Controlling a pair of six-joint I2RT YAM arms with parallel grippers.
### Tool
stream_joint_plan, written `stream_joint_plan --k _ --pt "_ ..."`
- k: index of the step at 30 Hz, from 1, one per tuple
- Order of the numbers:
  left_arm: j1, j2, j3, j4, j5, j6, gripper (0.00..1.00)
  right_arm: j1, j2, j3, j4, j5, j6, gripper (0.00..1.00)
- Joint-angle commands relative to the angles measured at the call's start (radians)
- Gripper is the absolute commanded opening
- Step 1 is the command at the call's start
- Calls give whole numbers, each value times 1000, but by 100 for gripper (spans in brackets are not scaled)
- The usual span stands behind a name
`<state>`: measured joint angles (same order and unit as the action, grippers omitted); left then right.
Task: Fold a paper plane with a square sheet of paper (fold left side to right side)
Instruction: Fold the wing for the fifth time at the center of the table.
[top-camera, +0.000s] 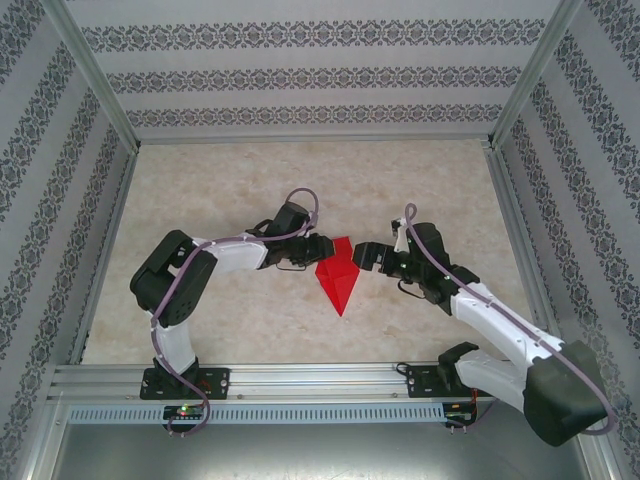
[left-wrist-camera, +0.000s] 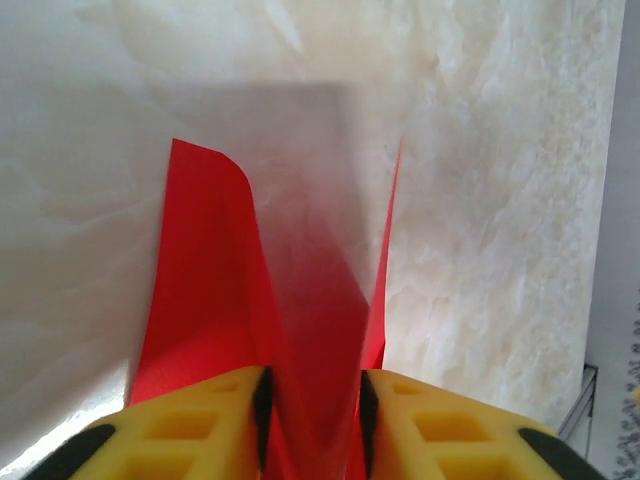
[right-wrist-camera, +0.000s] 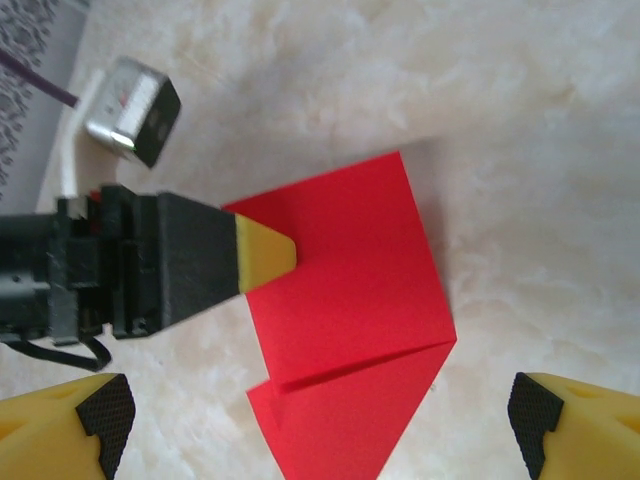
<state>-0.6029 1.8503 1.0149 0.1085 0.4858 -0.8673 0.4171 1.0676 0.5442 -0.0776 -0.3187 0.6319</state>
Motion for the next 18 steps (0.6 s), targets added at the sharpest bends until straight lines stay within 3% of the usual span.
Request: stream_joint_plan --k 1,7,11,18 --pt "-1 -6 29 56 14 42 20 -25 59 47 -10 -71 -27 96" --pt "50 -65 -53 104 47 103 0 -137 185 34 182 -283 -6 90" --pt "100 -89 -138 255 165 115 0 -173 330 100 211 -454 -86 82" --pt "147 -95 -205 383 305 127 0 -178 554 175 347 -596 -110 72"
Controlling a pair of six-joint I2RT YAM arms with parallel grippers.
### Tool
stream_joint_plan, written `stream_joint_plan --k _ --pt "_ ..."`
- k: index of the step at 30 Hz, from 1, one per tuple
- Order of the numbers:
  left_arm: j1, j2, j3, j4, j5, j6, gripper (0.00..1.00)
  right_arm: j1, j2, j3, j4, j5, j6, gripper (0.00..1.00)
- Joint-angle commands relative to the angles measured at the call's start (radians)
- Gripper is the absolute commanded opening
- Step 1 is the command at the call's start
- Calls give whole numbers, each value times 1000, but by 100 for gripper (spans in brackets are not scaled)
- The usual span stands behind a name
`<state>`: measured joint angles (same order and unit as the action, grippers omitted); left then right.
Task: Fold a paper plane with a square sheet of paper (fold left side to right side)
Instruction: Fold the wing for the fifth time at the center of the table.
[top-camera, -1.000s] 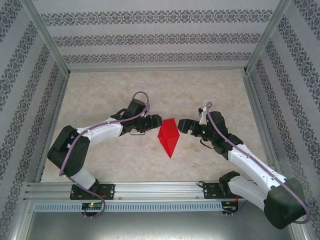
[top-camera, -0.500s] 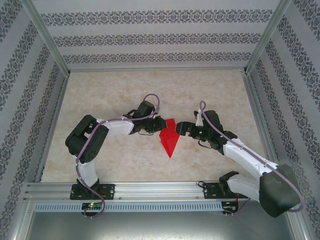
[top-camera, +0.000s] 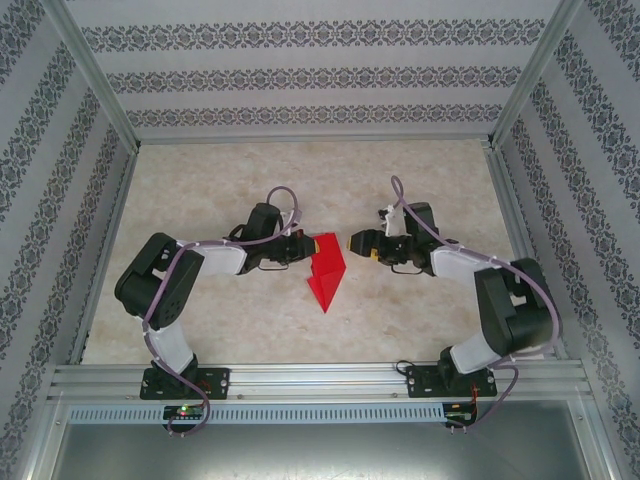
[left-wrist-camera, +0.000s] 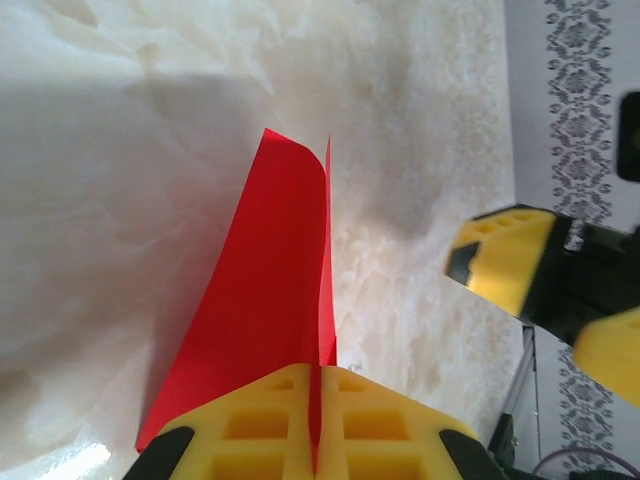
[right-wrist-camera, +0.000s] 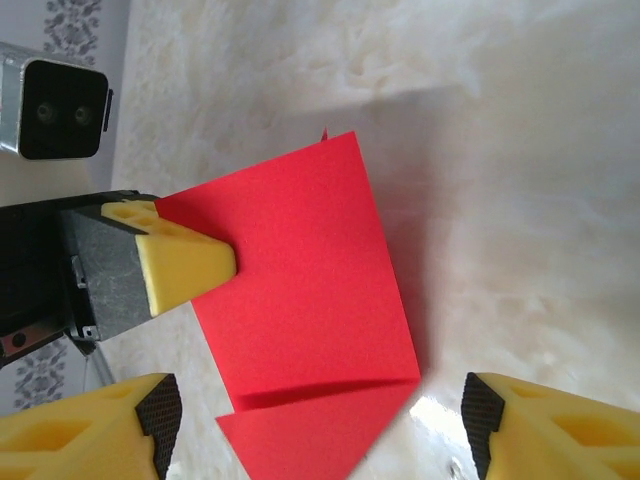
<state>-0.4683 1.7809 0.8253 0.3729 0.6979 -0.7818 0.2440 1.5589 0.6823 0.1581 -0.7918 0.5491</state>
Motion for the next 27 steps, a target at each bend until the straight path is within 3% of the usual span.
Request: stream_joint_plan --k 1,13,27 --pt "14 -27 -18 112 96 51 0 -3 95 45 138 -138 -19 72" --pt "23 -13 -31 121 115 57 0 26 282 62 334 -205 49 63" --pt "23 17 -12 89 114 69 0 30 300 33 387 -235 64 34"
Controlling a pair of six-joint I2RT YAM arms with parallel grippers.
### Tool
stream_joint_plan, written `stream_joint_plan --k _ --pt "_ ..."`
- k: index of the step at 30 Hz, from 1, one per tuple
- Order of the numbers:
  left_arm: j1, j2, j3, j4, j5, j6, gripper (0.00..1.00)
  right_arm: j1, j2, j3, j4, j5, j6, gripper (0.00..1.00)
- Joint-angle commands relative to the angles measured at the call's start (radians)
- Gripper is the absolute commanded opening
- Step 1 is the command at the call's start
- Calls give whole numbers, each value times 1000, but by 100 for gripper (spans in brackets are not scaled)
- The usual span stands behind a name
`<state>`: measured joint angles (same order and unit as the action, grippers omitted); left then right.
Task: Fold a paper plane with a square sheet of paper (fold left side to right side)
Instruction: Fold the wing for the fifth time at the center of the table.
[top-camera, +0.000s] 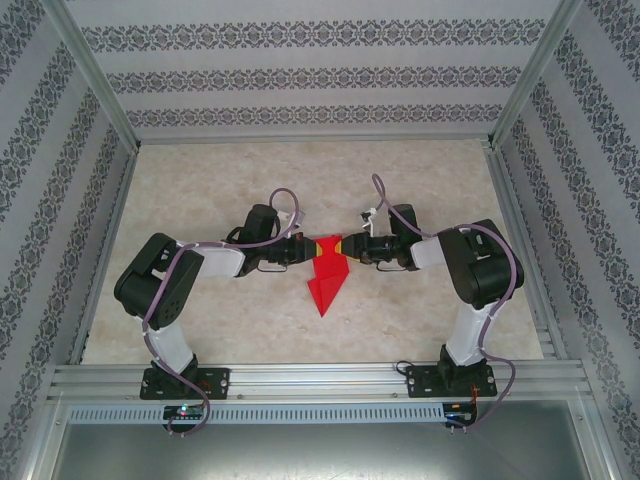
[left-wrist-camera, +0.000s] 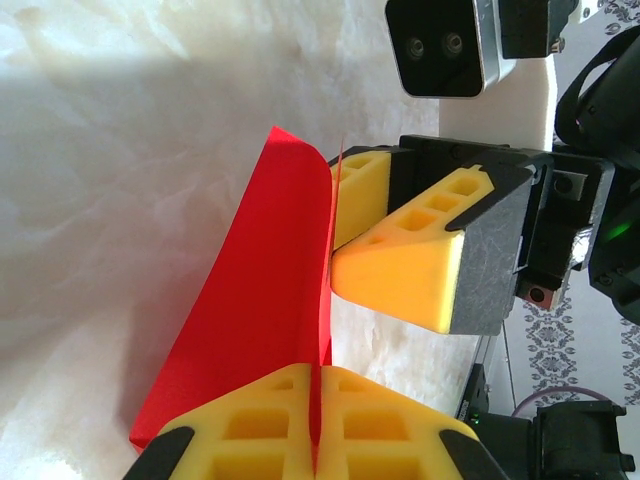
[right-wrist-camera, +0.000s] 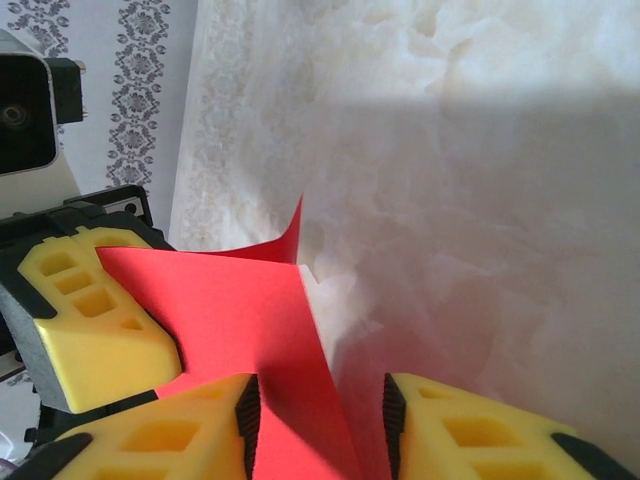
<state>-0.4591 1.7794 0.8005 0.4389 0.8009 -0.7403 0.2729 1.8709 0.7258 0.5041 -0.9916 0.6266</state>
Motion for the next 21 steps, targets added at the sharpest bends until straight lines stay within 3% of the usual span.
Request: stream_joint_plan --k 1,12,16,21 --pt "14 21 14 23 9 27 0 2 -17 -12 37 -38 -14 31" --pt "14 40 27 -20 -5 57 1 -9 -97 -22 -92 -10 -79 6" --pt "14 -5 61 -135 -38 116 34 -9 -134 -14 -182 21 -97 0" --pt "14 -155 103 -383 -203 245 60 -5 -181 1 -309 76 -84 0"
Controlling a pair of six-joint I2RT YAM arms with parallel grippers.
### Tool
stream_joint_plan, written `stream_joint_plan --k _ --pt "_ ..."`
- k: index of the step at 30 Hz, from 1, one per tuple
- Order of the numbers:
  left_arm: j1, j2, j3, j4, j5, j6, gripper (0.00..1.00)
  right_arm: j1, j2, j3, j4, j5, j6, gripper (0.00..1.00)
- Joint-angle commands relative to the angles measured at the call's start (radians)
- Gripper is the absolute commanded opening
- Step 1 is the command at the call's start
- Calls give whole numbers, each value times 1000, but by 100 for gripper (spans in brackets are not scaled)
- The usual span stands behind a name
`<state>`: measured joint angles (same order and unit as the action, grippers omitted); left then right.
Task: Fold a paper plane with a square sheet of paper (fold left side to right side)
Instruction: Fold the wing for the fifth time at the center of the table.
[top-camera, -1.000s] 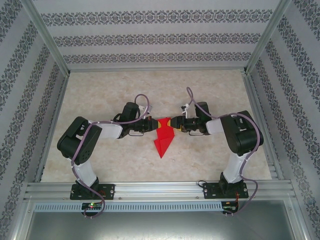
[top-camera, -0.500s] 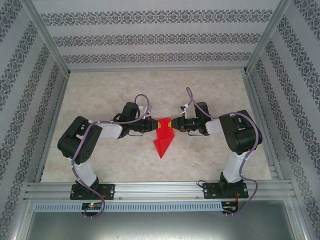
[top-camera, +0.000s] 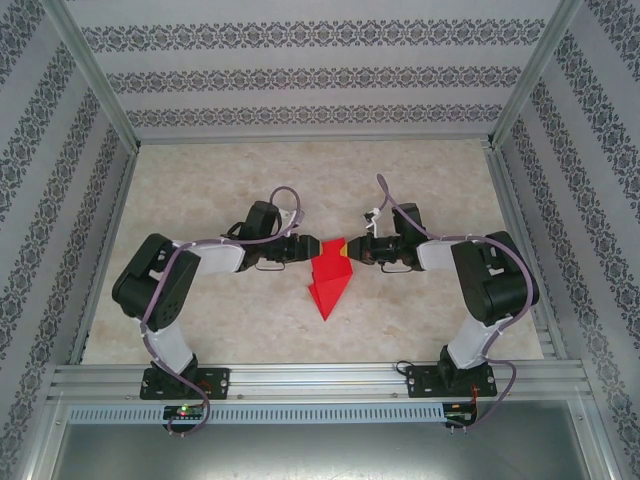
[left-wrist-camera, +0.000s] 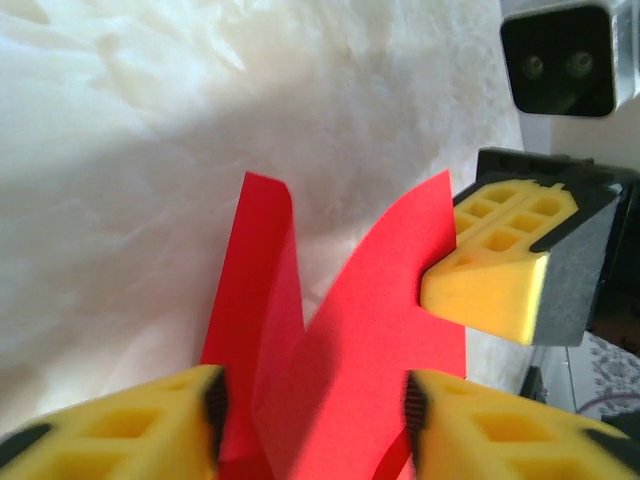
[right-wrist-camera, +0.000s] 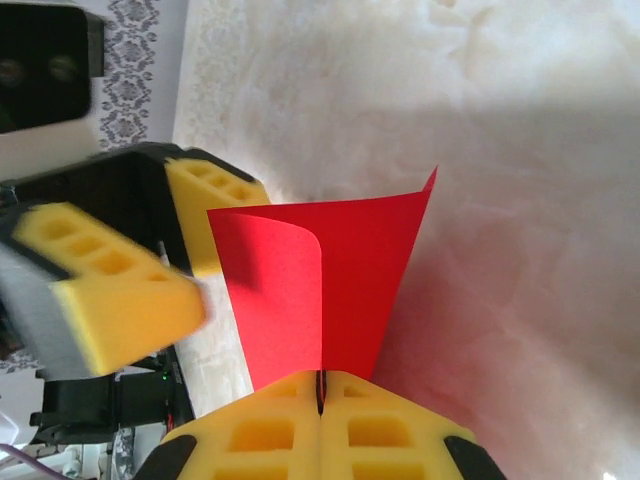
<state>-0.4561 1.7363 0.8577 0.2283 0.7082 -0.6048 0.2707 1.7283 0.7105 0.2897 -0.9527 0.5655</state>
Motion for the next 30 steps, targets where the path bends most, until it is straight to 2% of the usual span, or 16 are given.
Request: stream_joint_plan --k 1,4,7,10,14,18,25,30 --pt "8 -146 51 -218 -149 132 64 -1 -45 20 -113 46 -17 0" --pt "-36 -261 58 -358 -288 205 67 11 -62 37 -175 78 14 0" --pt "-155 -352 70 -489 -448 258 67 35 -73 65 -251 117 40 0" --pt "-304 -392 95 -607 -610 255 67 60 -91 90 -313 160 66 0" --pt "-502 -370 117 -673 -793 187 68 80 -109 127 -401 219 96 0" --pt "-623 -253 191 -732 -908 108 69 99 -113 162 -468 264 113 0" --pt "-688 -47 345 -845 -997 48 70 116 -109 190 -494 299 134 0" --pt "-697 45 407 -898 -1023 3 62 122 -92 198 -503 315 135 0"
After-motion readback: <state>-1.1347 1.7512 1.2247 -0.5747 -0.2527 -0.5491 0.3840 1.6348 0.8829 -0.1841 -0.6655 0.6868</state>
